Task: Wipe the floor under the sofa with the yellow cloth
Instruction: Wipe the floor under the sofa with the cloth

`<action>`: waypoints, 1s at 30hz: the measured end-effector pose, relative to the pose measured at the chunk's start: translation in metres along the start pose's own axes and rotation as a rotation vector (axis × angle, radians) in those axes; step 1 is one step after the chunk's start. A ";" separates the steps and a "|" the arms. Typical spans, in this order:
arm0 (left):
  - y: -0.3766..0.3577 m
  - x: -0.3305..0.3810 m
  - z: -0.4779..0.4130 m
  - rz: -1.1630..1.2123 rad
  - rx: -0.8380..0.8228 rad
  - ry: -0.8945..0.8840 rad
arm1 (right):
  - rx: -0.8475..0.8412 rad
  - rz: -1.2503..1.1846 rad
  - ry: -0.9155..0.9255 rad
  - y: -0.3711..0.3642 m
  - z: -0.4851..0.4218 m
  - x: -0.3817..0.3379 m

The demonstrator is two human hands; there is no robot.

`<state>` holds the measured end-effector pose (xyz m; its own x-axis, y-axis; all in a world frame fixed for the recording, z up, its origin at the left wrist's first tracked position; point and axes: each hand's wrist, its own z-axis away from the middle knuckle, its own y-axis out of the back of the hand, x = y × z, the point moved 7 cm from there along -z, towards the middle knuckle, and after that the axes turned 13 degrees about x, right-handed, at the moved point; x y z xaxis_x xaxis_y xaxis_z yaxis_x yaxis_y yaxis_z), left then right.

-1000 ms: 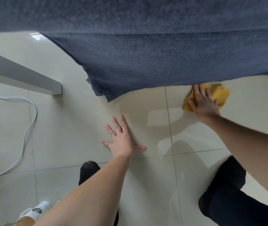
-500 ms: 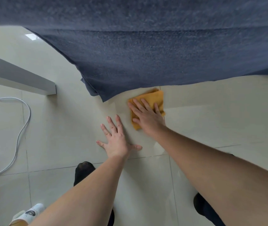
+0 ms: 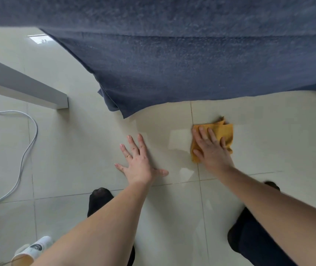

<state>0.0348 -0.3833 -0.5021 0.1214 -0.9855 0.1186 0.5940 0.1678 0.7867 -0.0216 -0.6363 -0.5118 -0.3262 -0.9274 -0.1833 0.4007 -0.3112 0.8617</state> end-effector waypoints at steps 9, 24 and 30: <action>0.000 -0.036 0.012 -0.041 0.087 -0.065 | 0.009 -0.016 0.317 -0.012 -0.049 -0.152; -0.001 -0.034 0.010 -0.042 0.052 -0.065 | 0.038 -0.073 -0.116 0.016 -0.004 0.053; -0.004 -0.034 0.008 -0.028 0.048 -0.060 | 0.006 -0.076 -0.040 -0.045 0.060 -0.014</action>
<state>0.0214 -0.3506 -0.5045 0.0567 -0.9898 0.1307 0.5579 0.1400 0.8181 -0.0861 -0.5972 -0.5195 -0.3895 -0.8920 -0.2295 0.3681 -0.3792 0.8489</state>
